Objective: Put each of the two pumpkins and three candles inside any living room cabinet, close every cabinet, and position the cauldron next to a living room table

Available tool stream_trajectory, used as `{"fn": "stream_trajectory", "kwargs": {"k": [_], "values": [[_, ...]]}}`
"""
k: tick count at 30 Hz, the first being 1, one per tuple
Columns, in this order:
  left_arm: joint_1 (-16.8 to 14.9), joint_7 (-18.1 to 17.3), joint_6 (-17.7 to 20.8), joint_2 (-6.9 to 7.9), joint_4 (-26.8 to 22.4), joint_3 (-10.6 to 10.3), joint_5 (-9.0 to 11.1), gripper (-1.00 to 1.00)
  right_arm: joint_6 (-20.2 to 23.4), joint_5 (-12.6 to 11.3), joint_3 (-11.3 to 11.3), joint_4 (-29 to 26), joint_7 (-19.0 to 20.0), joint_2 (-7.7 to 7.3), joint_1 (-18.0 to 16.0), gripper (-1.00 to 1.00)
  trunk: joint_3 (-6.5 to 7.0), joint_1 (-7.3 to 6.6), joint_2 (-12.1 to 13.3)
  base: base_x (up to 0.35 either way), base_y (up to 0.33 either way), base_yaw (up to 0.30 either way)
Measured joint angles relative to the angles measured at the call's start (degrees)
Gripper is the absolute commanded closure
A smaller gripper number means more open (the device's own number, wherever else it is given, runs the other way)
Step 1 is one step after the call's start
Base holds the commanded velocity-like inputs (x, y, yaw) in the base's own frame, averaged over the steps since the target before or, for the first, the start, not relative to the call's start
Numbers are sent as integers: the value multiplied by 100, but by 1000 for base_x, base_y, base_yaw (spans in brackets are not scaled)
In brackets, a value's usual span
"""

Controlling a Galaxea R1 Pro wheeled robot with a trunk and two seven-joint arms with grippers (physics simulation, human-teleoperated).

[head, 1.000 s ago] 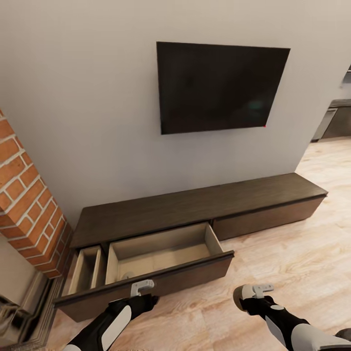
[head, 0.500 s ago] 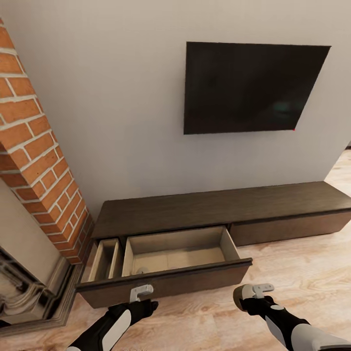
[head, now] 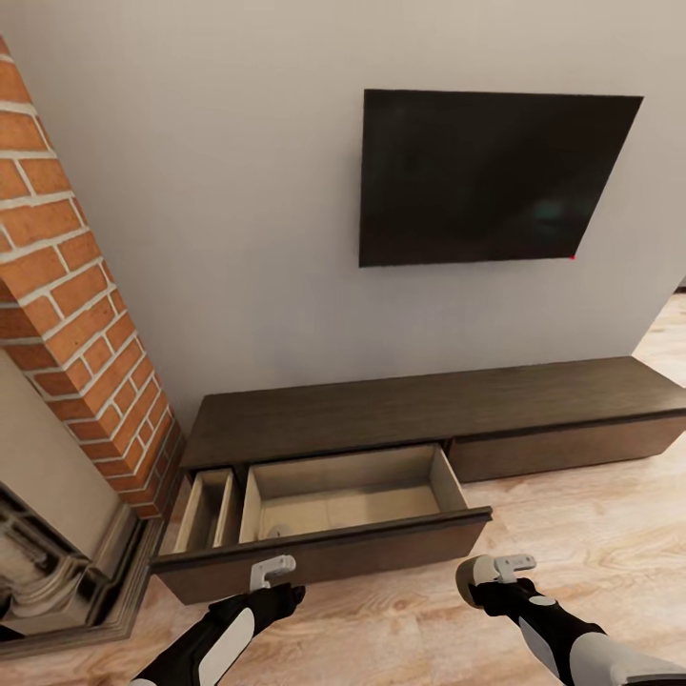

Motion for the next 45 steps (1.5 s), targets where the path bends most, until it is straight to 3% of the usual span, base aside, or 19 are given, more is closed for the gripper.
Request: {"fn": "stream_trajectory", "kwargs": {"k": [45], "values": [[0, 18, 0, 53, 8, 19, 0, -100, 0, 0, 2, 0, 0, 8, 0, 100, 808, -988, 1805, 0, 0, 0]]}}
